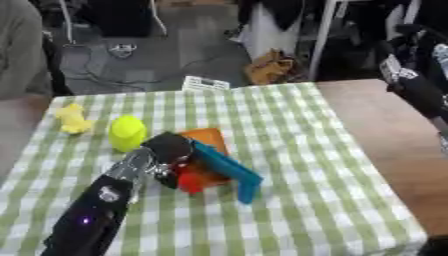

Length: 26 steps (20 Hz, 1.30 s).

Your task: Pick up objects on the table and place them in the box.

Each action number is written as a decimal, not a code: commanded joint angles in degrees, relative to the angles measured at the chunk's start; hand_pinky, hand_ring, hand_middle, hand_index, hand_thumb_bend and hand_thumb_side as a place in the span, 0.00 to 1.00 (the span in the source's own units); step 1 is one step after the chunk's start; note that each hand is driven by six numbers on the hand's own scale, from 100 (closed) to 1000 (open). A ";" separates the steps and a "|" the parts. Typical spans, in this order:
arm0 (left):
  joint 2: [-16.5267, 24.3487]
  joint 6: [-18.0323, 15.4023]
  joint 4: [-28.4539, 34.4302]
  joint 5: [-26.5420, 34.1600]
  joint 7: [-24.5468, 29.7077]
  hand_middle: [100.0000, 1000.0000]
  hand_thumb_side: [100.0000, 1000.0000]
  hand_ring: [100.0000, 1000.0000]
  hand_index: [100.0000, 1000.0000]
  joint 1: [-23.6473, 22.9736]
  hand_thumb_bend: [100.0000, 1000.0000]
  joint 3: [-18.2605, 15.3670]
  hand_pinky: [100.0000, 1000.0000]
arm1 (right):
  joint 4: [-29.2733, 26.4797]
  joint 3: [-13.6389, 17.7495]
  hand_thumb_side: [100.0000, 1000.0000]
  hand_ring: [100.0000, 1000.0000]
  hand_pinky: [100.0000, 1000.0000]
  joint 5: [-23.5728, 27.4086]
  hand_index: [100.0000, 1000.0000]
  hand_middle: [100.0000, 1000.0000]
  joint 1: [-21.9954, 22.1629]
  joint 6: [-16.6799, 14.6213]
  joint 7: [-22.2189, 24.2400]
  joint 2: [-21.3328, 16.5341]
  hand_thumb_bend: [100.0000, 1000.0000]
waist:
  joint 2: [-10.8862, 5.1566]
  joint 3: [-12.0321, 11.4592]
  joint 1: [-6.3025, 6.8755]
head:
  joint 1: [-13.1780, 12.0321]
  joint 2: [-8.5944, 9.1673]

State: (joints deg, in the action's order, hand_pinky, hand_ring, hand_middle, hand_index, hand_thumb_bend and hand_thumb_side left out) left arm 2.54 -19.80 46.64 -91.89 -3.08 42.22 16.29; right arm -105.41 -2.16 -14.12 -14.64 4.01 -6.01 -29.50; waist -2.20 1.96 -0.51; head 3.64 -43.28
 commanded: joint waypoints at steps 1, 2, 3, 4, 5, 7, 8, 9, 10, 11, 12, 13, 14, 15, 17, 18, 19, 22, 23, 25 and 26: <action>-0.32 2.65 0.34 -1.94 -6.33 0.59 0.33 0.51 0.64 0.79 0.57 -0.63 0.49 | -0.66 0.38 0.60 0.51 0.28 0.10 0.86 0.59 -0.87 -0.14 0.19 -0.84 0.29 | -0.68 0.02 -0.92 | 0.10 0.16; -0.32 3.25 0.22 -2.43 -7.75 0.59 0.33 0.51 0.64 0.74 0.57 -0.59 0.49 | -0.66 0.38 0.60 0.51 0.28 0.10 0.86 0.59 -0.87 -0.14 0.20 -0.84 0.29 | -0.69 0.02 -0.91 | 0.11 0.16; -0.32 3.61 0.02 -2.91 -8.70 0.63 0.35 0.55 0.65 0.70 0.58 -0.54 0.53 | -0.66 0.38 0.60 0.51 0.28 0.11 0.86 0.59 -0.88 -0.15 0.20 -0.84 0.29 | -0.69 0.02 -0.91 | 0.12 0.16; -0.33 3.79 -0.16 -3.33 -9.29 0.63 0.35 0.55 0.65 0.68 0.58 -0.54 0.53 | -0.66 0.37 0.60 0.51 0.28 0.11 0.86 0.59 -0.88 -0.15 0.20 -0.84 0.29 | -0.69 0.01 -0.90 | 0.12 0.16; -0.17 3.56 -0.45 -4.03 -9.01 0.81 0.59 0.79 0.78 0.67 0.70 -0.37 0.76 | -0.66 0.37 0.60 0.51 0.28 0.11 0.86 0.59 -0.88 -0.15 0.21 -0.85 0.28 | -0.71 0.01 -0.88 | 0.09 0.18; 0.13 2.41 -0.26 -5.50 -6.58 0.88 0.71 0.90 0.84 0.72 0.76 -0.45 0.87 | -0.64 0.36 0.60 0.51 0.28 0.13 0.86 0.59 -0.88 -0.15 0.22 -0.84 0.28 | -0.75 -0.01 -0.86 | 0.09 0.23; 0.44 1.36 -0.04 -6.04 -4.06 0.89 0.72 0.91 0.85 0.71 0.78 -0.58 0.88 | -0.64 0.37 0.60 0.51 0.28 0.13 0.86 0.59 -0.87 -0.15 0.21 -0.85 0.28 | -0.77 -0.03 -0.87 | 0.15 0.24; 0.69 0.38 0.59 -6.20 -1.42 0.91 0.73 0.94 0.86 0.78 0.81 -0.83 0.91 | -0.63 0.38 0.60 0.51 0.28 0.13 0.86 0.59 -0.85 -0.14 0.20 -0.86 0.28 | -0.79 -0.06 -0.87 | 0.16 0.24; 0.90 -0.38 1.40 -6.06 0.96 0.91 0.73 0.94 0.86 0.85 0.81 -1.05 0.91 | -0.63 0.39 0.60 0.51 0.28 0.14 0.86 0.59 -0.84 -0.13 0.17 -0.87 0.28 | -0.80 -0.07 -0.87 | 0.16 0.24; 1.12 -0.84 2.22 -5.77 2.90 0.94 0.73 0.97 0.88 0.89 0.89 -1.19 0.95 | -0.63 0.39 0.60 0.51 0.28 0.15 0.86 0.59 -0.82 -0.13 0.16 -0.88 0.28 | -0.80 -0.08 -0.86 | 0.15 0.24; 1.51 -1.04 3.14 -5.69 4.96 0.95 0.73 0.98 0.89 0.96 0.92 -1.40 0.96 | -0.62 0.37 0.60 0.51 0.28 0.16 0.86 0.59 -0.81 -0.13 0.17 -0.88 0.28 | -0.81 -0.10 -0.86 | 0.15 0.28; 1.74 -1.21 4.06 -5.49 6.70 0.95 0.74 0.99 0.89 0.97 0.92 -1.54 0.96 | -0.62 0.36 0.60 0.51 0.28 0.16 0.86 0.59 -0.81 -0.14 0.19 -0.88 0.28 | -0.81 -0.10 -0.86 | 0.15 0.30; 1.90 -1.34 4.84 -5.17 8.05 0.95 0.74 0.99 0.89 0.96 0.92 -1.60 0.96 | -0.63 0.36 0.60 0.51 0.28 0.16 0.86 0.59 -0.81 -0.15 0.20 -0.88 0.28 | -0.81 -0.10 -0.85 | 0.16 0.31; 2.08 -1.39 5.54 -4.87 9.06 0.97 0.73 1.00 0.90 0.98 0.96 -1.61 0.99 | -0.62 0.37 0.60 0.51 0.28 0.16 0.86 0.59 -0.81 -0.15 0.20 -0.88 0.28 | -0.82 -0.11 -0.85 | 0.18 0.31; 3.06 -1.16 8.18 -4.38 10.79 0.97 0.74 1.00 0.90 0.99 0.97 -1.99 0.99 | -0.61 0.40 0.60 0.51 0.28 0.14 0.86 0.59 -0.77 -0.13 0.17 -0.95 0.28 | -0.83 -0.17 -0.85 | 0.26 0.28; 3.68 -0.55 10.13 -3.90 11.22 0.96 0.74 1.00 0.90 0.95 0.96 -2.56 0.98 | -0.60 0.43 0.60 0.51 0.28 0.13 0.86 0.59 -0.74 -0.11 0.14 -0.96 0.28 | -0.83 -0.23 -0.85 | 0.32 0.30; 4.15 -0.01 11.84 -3.31 11.67 0.95 0.73 0.97 0.89 0.80 0.93 -2.94 0.96 | -0.60 0.44 0.60 0.51 0.28 0.13 0.86 0.59 -0.73 -0.11 0.12 -0.96 0.28 | -0.83 -0.25 -0.85 | 0.35 0.33; 5.79 2.95 17.71 1.46 11.55 0.91 0.72 0.91 0.88 -0.23 0.86 -5.15 0.89 | -0.59 0.54 0.60 0.51 0.28 0.10 0.86 0.59 -0.62 -0.09 0.01 -0.99 0.28 | -0.80 -0.43 -0.88 | 0.62 0.36; 6.35 3.98 19.52 3.56 11.38 0.90 0.71 0.88 0.88 -0.68 0.83 -5.73 0.86 | -0.59 0.58 0.60 0.51 0.28 0.09 0.86 0.59 -0.59 -0.08 -0.02 -1.02 0.28 | -0.79 -0.48 -0.87 | 0.66 0.36; 7.58 6.30 23.44 8.83 10.22 0.86 0.71 0.82 0.87 -1.83 0.76 -7.12 0.79 | -0.58 0.65 0.60 0.51 0.28 0.07 0.86 0.59 -0.54 -0.05 -0.13 -1.04 0.28 | -0.75 -0.62 -0.86 | 0.73 0.38; 8.31 7.87 26.25 13.09 8.56 0.81 0.74 0.76 0.85 -2.91 0.65 -8.62 0.70 | -0.57 0.73 0.60 0.51 0.28 0.04 0.86 0.59 -0.48 -0.03 -0.21 -1.08 0.28 | -0.71 -0.87 -0.86 | 0.92 0.40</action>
State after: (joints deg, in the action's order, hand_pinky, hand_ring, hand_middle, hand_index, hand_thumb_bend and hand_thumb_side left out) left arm 9.01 -13.46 69.33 -82.17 6.42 38.49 9.30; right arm -105.41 -2.14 -14.12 -14.58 4.03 -6.06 -29.50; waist -2.20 1.13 -0.51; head 4.25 -43.25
